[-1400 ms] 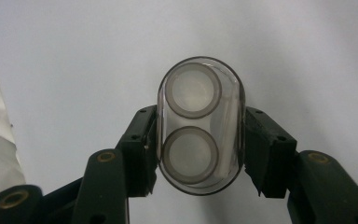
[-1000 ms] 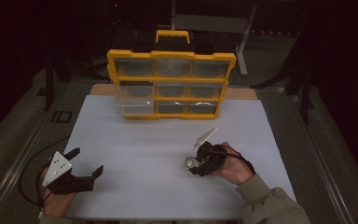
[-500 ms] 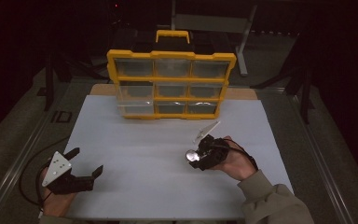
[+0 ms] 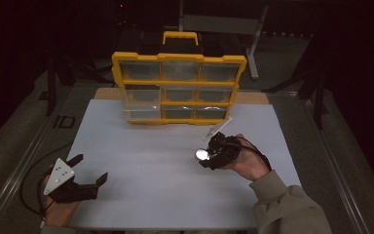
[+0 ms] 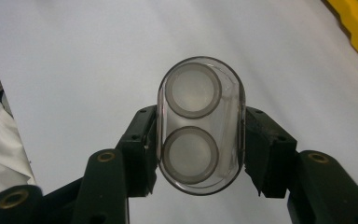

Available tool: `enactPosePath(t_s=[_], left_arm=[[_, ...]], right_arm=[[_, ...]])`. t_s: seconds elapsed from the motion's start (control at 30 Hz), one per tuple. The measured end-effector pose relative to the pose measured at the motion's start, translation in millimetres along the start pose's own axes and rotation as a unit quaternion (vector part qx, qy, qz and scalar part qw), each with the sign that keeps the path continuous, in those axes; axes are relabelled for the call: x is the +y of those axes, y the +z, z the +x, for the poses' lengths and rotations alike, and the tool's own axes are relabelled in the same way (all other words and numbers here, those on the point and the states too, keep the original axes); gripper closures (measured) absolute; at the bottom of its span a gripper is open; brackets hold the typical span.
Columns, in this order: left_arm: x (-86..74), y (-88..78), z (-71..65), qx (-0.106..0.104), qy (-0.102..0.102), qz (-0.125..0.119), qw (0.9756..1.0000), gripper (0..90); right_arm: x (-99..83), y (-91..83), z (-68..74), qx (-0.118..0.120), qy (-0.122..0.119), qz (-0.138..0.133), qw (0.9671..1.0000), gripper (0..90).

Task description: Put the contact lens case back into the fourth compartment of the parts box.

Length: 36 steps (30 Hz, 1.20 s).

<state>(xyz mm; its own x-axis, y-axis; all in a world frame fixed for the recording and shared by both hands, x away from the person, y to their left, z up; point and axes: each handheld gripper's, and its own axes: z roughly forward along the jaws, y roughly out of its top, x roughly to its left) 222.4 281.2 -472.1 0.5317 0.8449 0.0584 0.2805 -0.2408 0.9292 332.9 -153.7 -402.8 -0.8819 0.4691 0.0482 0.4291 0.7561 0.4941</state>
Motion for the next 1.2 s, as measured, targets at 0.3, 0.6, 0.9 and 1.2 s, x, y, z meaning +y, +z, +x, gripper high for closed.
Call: enactPosePath(t_s=[0.3,0.6,0.9,1.2], left_arm=[[0.1,0.1,-0.1,0.000,0.000,0.000,1.0000,0.0],[0.3,-0.1,-0.1,-0.001,0.000,-0.001,1.0000,0.0],[0.4,-0.4,-0.1,0.000,0.000,-0.003,1.0000,0.0],[0.4,-0.4,-0.6,0.001,-0.001,-0.008,1.0000,0.0]], right_arm=[[9.1,-8.8,-3.7,-0.003,-0.002,-0.002,1.0000,48.6],[17.4,-16.0,-10.5,-0.004,-0.001,-0.006,1.0000,48.6],[23.4,-24.3,-20.7,-0.008,0.005,-0.016,0.9998,48.6],[29.9,-32.0,-27.3,-0.017,0.008,-0.020,0.9996,48.6]])
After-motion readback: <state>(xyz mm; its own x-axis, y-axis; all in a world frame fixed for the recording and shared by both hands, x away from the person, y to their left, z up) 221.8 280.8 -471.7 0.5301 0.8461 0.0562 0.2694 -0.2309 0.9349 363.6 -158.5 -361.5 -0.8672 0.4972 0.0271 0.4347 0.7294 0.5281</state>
